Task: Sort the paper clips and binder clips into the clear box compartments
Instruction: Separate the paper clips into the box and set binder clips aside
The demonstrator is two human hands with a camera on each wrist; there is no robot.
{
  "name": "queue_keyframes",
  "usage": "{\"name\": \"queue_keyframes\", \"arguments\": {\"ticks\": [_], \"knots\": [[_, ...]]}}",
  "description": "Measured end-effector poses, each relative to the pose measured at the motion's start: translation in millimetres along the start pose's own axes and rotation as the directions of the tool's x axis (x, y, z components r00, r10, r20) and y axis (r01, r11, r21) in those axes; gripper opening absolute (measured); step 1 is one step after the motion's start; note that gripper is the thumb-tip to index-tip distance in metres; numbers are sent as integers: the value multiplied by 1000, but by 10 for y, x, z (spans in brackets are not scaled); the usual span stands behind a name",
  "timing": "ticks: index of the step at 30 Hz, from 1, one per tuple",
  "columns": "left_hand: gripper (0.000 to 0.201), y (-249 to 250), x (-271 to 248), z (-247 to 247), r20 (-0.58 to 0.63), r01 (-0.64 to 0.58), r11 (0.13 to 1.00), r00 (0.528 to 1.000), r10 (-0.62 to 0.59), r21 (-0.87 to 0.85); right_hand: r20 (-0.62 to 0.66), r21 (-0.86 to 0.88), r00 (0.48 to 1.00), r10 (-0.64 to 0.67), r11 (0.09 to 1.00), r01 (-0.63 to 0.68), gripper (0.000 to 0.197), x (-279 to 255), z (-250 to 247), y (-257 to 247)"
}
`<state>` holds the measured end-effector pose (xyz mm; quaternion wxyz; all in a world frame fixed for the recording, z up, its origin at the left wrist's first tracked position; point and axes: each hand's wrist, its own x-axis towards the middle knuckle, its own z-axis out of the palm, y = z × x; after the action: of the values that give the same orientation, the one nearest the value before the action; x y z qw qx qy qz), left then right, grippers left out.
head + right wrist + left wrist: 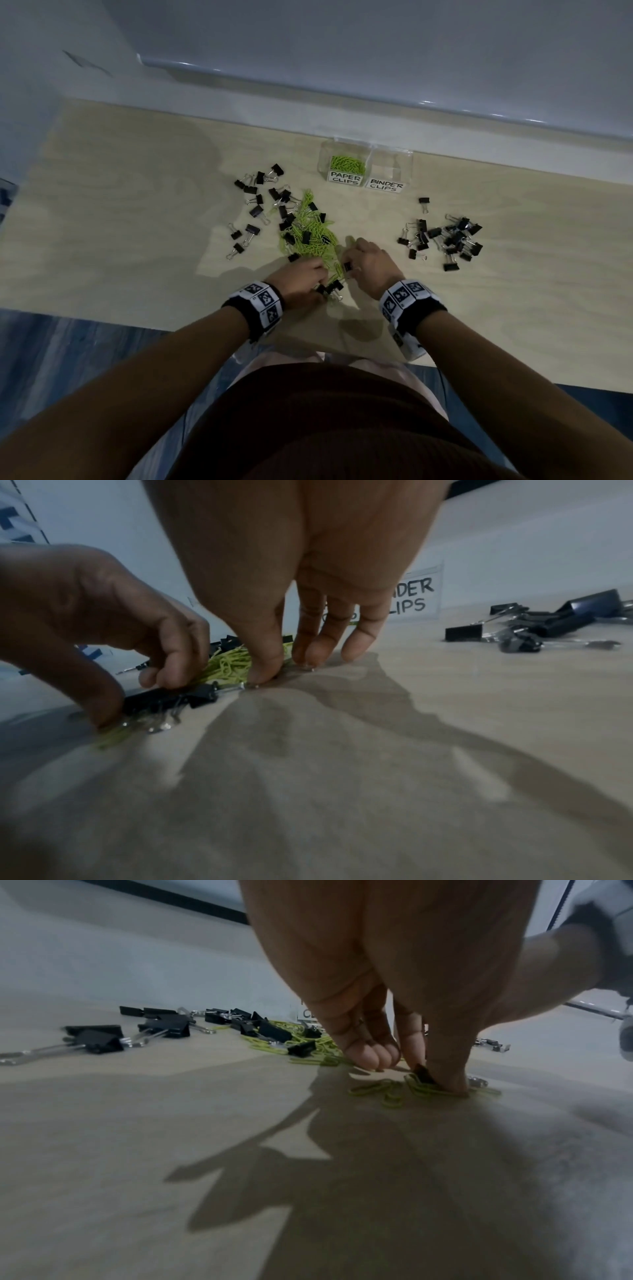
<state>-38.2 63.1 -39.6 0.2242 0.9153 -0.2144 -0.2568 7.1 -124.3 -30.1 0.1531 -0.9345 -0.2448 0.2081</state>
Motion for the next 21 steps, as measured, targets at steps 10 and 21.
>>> {"name": "queue_keyframes", "arguments": {"ticks": [10,21], "knots": [[12,-130,-84,-125,-148,98,920,975,-164,-379,-239,491,806,542,783,-381,14,-110,-208,471],[12,-642,-307,-374,-549,344,934,765,-336,-92,-246,-18,953,178,982,-188,26,-321,-155,310]]}}
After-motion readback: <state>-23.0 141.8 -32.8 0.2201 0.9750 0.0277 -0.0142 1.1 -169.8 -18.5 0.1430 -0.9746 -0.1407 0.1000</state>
